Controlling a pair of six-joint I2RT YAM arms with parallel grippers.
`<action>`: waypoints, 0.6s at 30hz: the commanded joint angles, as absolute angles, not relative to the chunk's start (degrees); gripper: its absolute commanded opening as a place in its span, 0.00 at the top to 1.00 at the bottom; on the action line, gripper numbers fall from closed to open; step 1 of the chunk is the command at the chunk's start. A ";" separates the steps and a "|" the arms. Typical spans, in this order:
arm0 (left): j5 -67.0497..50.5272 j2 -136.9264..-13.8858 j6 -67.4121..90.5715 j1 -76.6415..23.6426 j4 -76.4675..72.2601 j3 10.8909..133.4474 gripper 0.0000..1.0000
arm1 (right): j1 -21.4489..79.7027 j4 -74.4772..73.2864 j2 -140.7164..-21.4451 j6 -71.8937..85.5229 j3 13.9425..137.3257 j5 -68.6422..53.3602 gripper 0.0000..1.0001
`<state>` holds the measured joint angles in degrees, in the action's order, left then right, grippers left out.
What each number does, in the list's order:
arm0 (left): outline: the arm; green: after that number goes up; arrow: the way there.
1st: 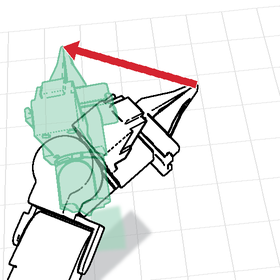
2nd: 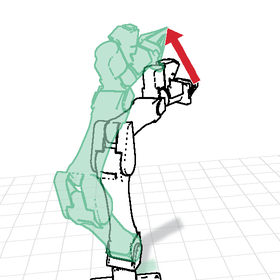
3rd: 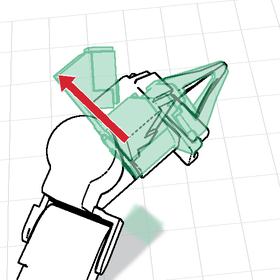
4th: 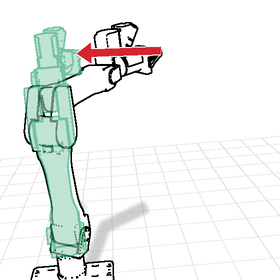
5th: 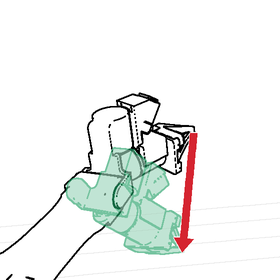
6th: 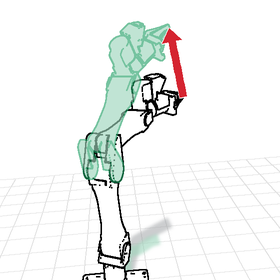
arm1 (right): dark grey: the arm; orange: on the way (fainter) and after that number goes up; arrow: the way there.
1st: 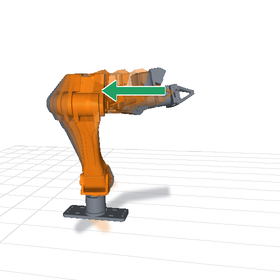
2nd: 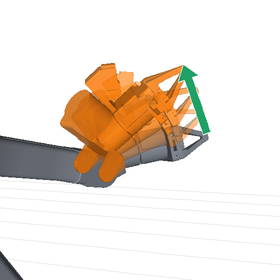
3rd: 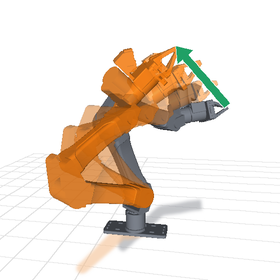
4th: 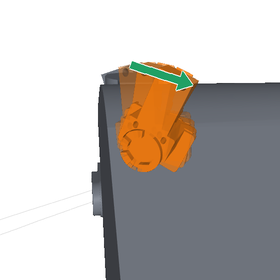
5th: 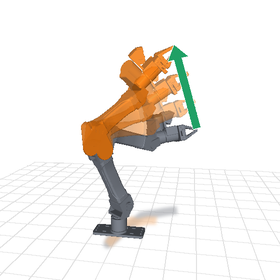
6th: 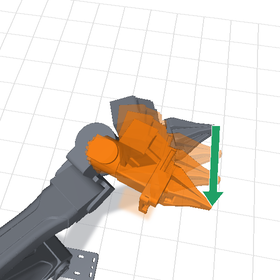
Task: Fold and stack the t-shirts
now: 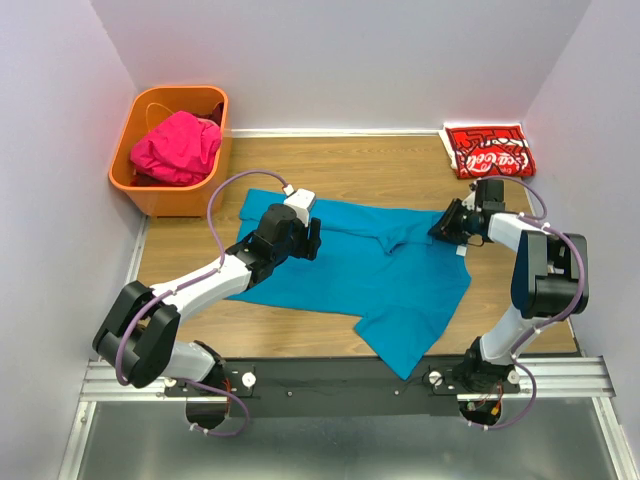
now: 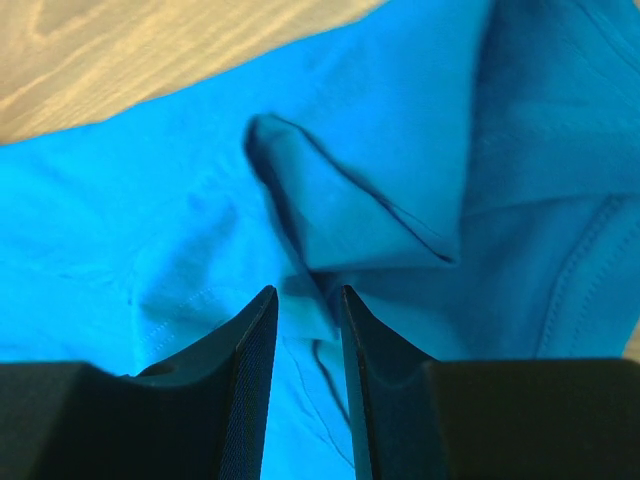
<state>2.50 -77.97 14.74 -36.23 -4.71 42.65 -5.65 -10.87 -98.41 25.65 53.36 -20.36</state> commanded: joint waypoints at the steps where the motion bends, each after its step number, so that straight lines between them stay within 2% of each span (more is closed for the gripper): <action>1: 2.11 -77.70 13.97 -36.39 -4.66 43.95 0.32 | -5.98 -9.67 -100.02 23.82 54.93 -23.11 0.62; 5: 2.20 -77.70 14.06 -36.39 -4.66 43.95 0.32 | -5.89 -9.41 -101.07 23.56 54.58 -24.25 0.62; 9: 2.20 -77.70 14.06 -36.39 -4.66 43.86 0.32 | -5.89 -9.40 -101.51 23.47 54.49 -25.57 0.69; 13: 2.20 -78.05 13.98 -36.39 -4.66 44.03 0.32 | -5.89 -9.84 -99.24 23.90 53.88 -25.66 0.87; 16: 2.20 -78.13 14.06 -36.39 -4.57 43.95 0.32 | -5.89 -11.86 -96.78 25.22 53.18 -25.58 0.97; 18: 2.29 -78.31 13.97 -36.39 -4.57 44.03 0.32 | -5.98 -14.40 -94.40 25.57 52.91 -25.58 0.99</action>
